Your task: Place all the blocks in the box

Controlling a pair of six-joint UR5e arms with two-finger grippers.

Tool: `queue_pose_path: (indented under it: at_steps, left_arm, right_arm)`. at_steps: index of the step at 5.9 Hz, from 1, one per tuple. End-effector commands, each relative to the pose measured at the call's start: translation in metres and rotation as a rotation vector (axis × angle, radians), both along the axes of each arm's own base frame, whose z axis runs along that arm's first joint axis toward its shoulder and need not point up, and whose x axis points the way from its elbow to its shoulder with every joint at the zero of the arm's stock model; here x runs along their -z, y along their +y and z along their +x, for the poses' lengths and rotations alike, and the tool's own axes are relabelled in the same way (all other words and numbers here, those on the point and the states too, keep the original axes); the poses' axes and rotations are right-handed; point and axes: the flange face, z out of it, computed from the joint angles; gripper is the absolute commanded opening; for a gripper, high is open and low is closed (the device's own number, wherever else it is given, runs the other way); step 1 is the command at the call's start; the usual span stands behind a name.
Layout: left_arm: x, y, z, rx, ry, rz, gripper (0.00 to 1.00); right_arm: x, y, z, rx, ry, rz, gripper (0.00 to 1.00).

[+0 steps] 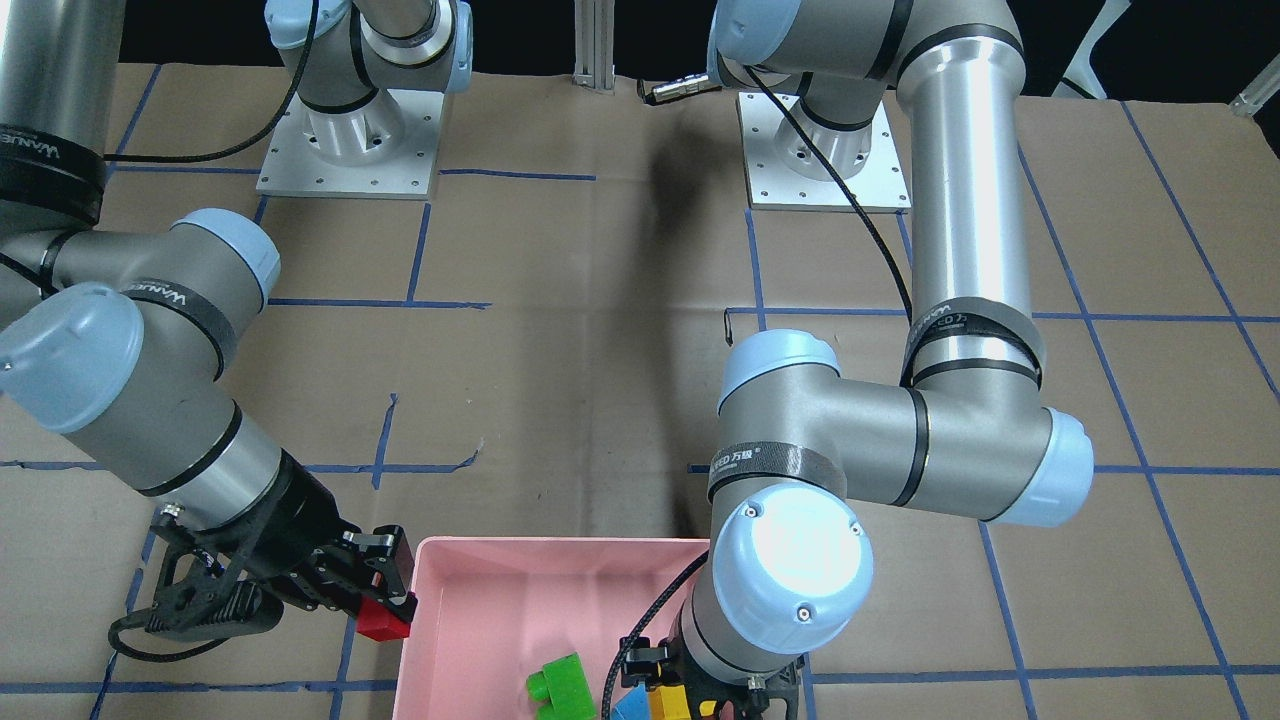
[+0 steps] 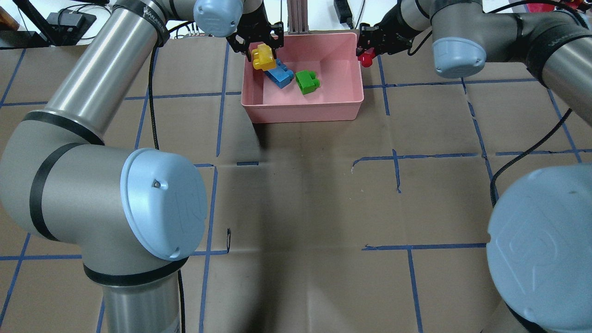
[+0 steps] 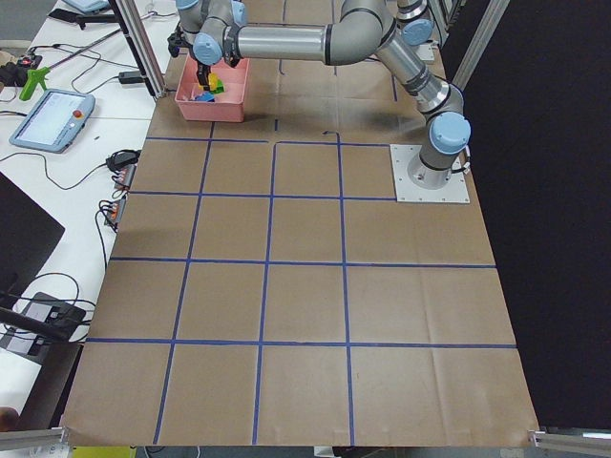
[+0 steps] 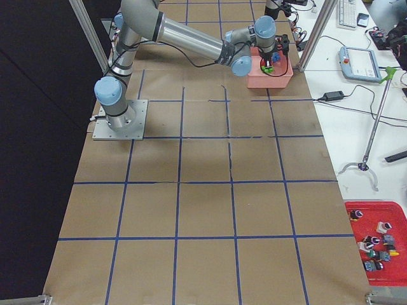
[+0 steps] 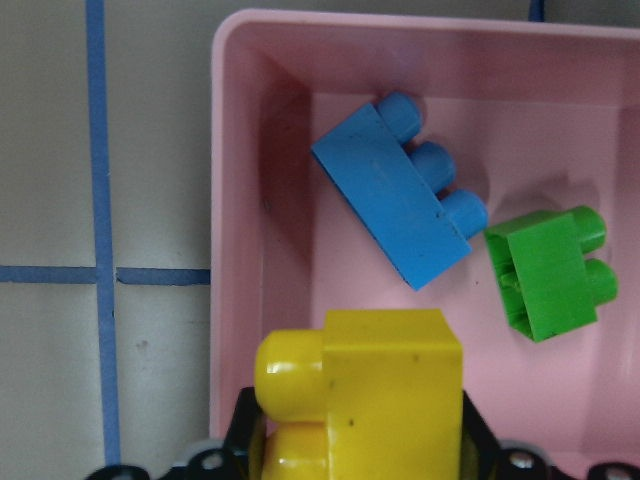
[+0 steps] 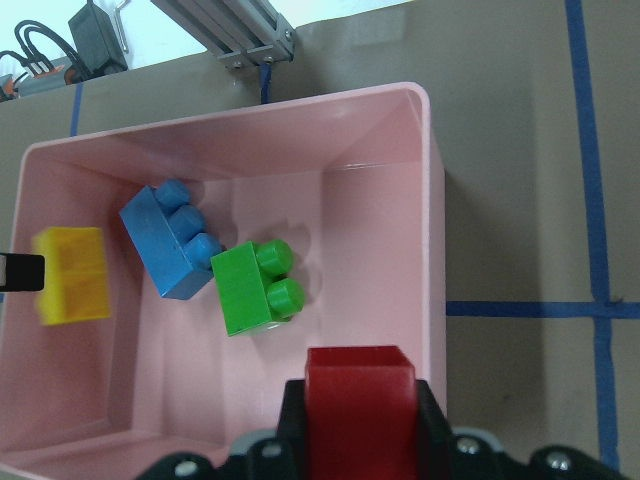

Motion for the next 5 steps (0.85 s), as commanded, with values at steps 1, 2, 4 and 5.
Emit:
queue_pose_path:
  at_steps: [1, 2, 4, 5]
  left_arm:
    - [-0.026, 0.0, 0.001, -0.008, 0.009, -0.073, 0.99]
    - [-0.061, 0.016, 0.012, -0.006, 0.0, -0.05, 0.99]
    - [-0.091, 0.039, 0.109, -0.058, -0.048, 0.075, 0.99]
    - [-0.116, 0.075, 0.126, 0.026, -0.059, 0.079, 0.99]
  right_arm:
    - [0.015, -0.018, 0.019, 0.018, -0.02, 0.019, 0.05]
    - [0.023, -0.026, 0.045, 0.072, -0.051, 0.061, 0.43]
    - [0.024, -0.03, 0.053, 0.069, -0.054, 0.057, 0.99]
    - [0.024, -0.03, 0.053, 0.069, -0.054, 0.057, 1.0]
